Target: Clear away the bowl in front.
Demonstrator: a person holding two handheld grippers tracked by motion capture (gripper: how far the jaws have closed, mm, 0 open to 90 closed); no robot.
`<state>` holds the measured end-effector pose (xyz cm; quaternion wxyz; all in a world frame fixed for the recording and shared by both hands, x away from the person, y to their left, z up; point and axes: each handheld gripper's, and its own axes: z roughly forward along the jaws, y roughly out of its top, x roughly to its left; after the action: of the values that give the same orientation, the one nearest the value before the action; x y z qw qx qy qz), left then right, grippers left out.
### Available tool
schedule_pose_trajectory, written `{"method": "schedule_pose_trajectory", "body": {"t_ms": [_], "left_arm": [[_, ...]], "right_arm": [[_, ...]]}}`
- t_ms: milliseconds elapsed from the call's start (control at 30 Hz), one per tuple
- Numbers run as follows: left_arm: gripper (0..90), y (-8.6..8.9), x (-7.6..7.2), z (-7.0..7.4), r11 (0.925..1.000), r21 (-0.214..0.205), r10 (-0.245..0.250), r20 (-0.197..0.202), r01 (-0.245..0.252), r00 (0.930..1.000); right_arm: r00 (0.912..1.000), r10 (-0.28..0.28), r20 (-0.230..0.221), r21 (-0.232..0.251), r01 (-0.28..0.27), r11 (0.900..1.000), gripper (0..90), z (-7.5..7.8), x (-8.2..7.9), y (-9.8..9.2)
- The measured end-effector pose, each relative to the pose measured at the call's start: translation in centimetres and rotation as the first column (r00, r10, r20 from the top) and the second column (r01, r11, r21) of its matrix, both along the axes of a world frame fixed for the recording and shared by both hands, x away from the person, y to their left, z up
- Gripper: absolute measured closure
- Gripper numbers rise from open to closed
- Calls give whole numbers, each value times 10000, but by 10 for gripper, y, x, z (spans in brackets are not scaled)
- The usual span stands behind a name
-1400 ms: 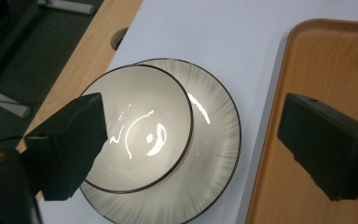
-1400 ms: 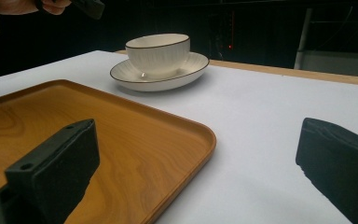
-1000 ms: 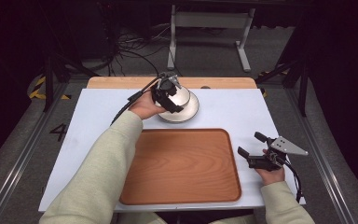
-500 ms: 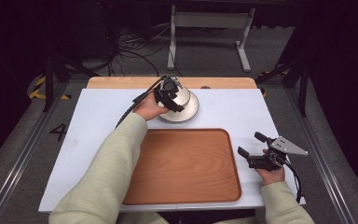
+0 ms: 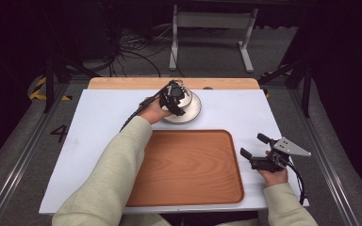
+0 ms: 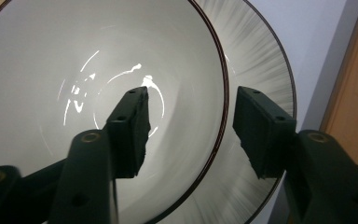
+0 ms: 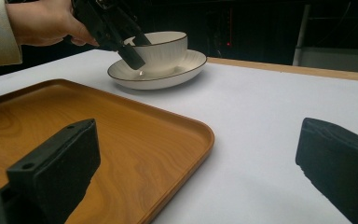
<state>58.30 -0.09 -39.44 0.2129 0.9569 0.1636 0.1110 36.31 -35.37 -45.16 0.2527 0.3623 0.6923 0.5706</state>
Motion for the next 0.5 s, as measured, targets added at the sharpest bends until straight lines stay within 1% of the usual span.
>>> {"method": "schedule_pose_trajectory", "body": {"t_ms": [33, 67, 100, 200, 267, 300, 400, 433, 467, 500], "left_arm": [[495, -2, -1, -1, 10000, 56, 30, 23, -30, 10000], [523, -3, -1, -2, 9998, 206, -57, 96, 55, 9999], [544, -4, -2, -2, 9995, 312, -6, 96, 3, 10000], [584, -8, -3, -4, 9991, 400, -155, 144, 150, 9998], [619, -11, -5, -5, 9980, 586, -243, 163, 233, 9996], [646, -12, -6, -6, 9979, 597, -271, 258, 256, 9993], [689, -16, -7, -7, 9942, 961, -512, 370, 474, 9980], [696, -18, -8, -8, 9940, 1009, -468, 412, 425, 9981], [699, -18, -8, -8, 9929, 1069, -570, 468, 517, 9973], [715, -19, -9, -9, 9930, 1087, -515, 519, 456, 9973]], "right_arm": [[10000, 0, -5, 8, 0, 10000, 4, 0, 0, 0], [10000, 1, -11, 14, -1, 10000, 4, 0, 0, 0], [10000, 4, -12, 34, -4, 10000, 4, 0, 0, 0], [10000, 17, -10, 39, -17, 10000, 4, 0, 0, 0], [10000, 23, -16, 36, -23, 10000, 4, 0, 0, 0], [10000, 19, -17, 62, -19, 10000, 4, 0, 0, 0], [10000, 30, -13, 53, -30, 10000, 4, 0, 0, 0], [10000, 30, -10, 51, -30, 10000, 4, 0, 0, 0], [10000, 48, -16, 50, -48, 10000, 4, 0, 0, 0], [10000, 51, -15, 51, -51, 10000, 4, 0, 0, 0]]}}
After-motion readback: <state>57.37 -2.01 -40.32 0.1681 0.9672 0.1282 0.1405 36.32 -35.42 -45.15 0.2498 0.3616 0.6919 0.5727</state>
